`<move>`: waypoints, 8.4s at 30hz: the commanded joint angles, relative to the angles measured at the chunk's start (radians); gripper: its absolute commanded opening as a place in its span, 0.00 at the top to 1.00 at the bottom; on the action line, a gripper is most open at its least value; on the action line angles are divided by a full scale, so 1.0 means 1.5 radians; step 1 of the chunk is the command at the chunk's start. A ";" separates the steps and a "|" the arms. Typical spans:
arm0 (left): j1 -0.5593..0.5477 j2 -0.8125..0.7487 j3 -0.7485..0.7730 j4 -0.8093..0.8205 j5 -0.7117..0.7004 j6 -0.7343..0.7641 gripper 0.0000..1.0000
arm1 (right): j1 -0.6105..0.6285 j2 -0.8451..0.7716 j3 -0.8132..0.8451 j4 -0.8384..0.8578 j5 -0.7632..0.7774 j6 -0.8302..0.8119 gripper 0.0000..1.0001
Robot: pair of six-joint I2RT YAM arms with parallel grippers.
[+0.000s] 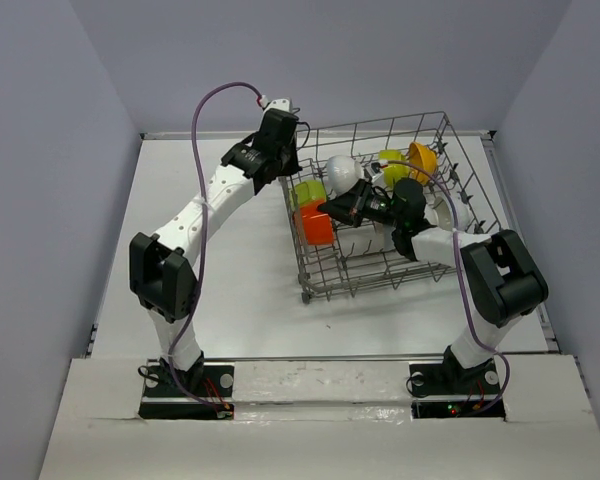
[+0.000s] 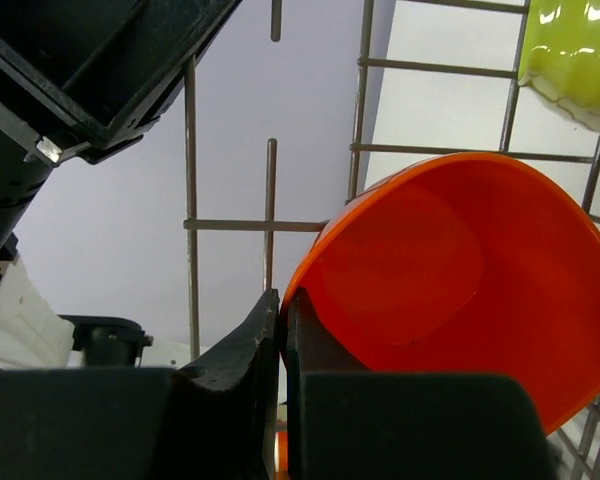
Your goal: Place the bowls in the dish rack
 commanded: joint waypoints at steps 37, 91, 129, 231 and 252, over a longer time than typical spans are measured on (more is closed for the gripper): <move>-0.002 0.041 0.136 -0.017 -0.008 0.039 1.00 | 0.007 0.009 0.077 -0.199 0.030 -0.135 0.99; -0.008 0.031 0.149 -0.026 -0.015 0.040 1.00 | -0.012 -0.161 0.103 -0.589 0.415 -0.446 0.80; -0.008 0.050 0.167 -0.025 -0.006 0.038 1.00 | 0.036 -0.125 0.199 -0.574 0.303 -0.452 0.66; -0.008 0.029 0.156 -0.028 -0.013 0.047 1.00 | 0.068 -0.117 0.192 -0.648 0.474 -0.496 0.99; -0.008 0.032 0.158 -0.026 -0.010 0.049 1.00 | 0.068 -0.141 0.226 -0.666 0.501 -0.508 0.67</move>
